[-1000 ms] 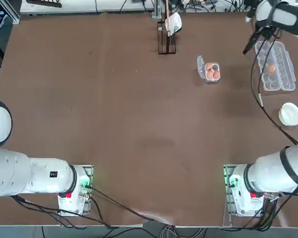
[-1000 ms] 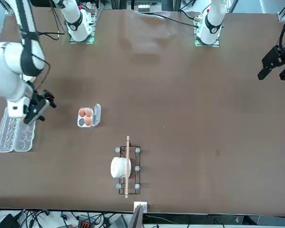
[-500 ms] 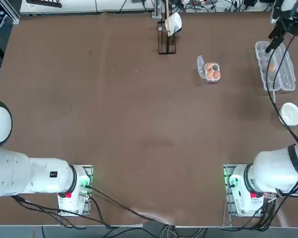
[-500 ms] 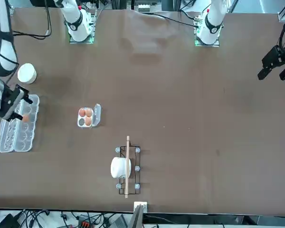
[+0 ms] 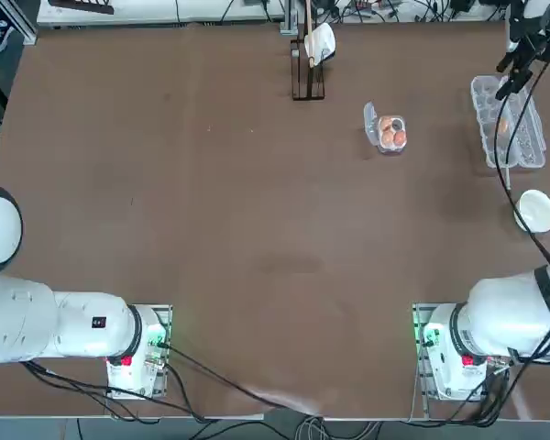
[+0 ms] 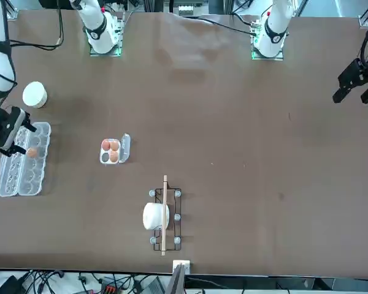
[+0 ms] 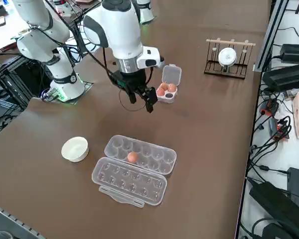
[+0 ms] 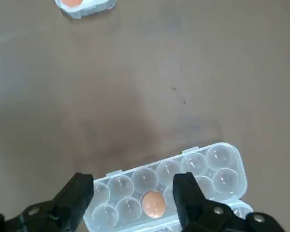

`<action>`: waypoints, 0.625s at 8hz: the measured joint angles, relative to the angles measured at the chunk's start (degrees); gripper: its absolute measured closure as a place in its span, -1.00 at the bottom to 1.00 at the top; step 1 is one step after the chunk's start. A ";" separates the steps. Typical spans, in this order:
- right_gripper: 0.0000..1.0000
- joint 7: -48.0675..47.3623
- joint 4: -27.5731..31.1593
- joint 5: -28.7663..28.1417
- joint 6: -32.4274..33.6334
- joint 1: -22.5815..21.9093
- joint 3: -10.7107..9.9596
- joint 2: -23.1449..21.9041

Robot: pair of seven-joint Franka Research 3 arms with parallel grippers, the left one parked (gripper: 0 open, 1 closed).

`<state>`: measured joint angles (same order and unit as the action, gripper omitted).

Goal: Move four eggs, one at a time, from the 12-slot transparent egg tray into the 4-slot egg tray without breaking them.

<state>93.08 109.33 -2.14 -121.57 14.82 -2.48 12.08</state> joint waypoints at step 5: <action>-1.00 14.67 -5.24 0.70 -1.98 6.54 -0.03 9.05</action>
<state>107.76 104.09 -1.44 -123.55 21.36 -2.51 21.13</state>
